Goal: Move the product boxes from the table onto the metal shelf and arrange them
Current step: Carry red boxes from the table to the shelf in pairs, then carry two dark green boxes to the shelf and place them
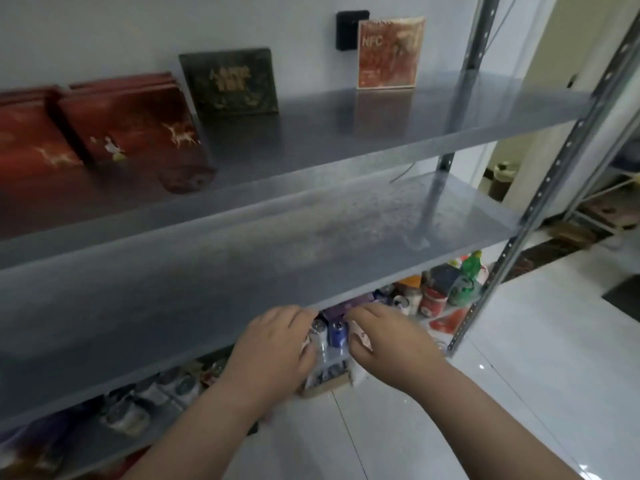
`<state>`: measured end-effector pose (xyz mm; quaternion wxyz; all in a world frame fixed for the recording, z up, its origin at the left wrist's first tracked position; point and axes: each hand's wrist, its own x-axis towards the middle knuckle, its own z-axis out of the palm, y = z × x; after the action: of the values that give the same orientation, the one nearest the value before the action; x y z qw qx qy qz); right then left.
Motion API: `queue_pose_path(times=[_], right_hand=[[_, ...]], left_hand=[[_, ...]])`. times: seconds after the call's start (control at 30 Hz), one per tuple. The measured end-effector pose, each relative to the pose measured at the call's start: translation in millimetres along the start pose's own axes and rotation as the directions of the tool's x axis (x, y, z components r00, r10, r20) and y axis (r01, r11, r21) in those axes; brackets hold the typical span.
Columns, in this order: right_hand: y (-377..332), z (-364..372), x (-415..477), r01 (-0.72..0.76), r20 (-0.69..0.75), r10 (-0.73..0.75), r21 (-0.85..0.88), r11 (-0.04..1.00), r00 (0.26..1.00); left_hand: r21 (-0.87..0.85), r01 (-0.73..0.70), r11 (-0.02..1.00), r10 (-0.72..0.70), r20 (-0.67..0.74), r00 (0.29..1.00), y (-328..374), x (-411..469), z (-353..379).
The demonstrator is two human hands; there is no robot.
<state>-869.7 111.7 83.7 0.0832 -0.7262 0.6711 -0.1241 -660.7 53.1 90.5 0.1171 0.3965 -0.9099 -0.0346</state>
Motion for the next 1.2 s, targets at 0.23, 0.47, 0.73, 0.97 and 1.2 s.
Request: queue_pose_path(times=[0.23, 0.47, 0.73, 0.97, 1.2], right_hand=[[63, 58, -124, -0.177, 0.243, 0.166, 0.024, 0.984, 0.956], [86, 104, -230, -0.337, 0.376, 0.29, 0.063, 0.939, 0.88], [56, 114, -320, -0.611, 0.385, 0.585, -0.067, 0.789, 0.713], [-40, 140, -354, -0.946, 0.262, 0.914, -0.009, 0.325, 0.311], [-158, 169, -381, -0.981, 0.215, 0.975, 0.169, -0.098, -0.061]], left_hand=[[-0.037, -0.099, 0.994, 0.106, 0.326, 0.94, 84, -32, 86], [-0.066, -0.29, 0.955, 0.262, 0.651, 0.713, 148, -59, 134], [-0.243, -0.682, 0.69, 0.652, 0.619, 0.438, 192, -49, 166], [-0.39, -0.848, 0.359, 0.837, 0.536, 0.108, 206, -58, 191], [-0.483, -0.872, 0.079, 0.869, 0.462, -0.177, 236, -112, 173]])
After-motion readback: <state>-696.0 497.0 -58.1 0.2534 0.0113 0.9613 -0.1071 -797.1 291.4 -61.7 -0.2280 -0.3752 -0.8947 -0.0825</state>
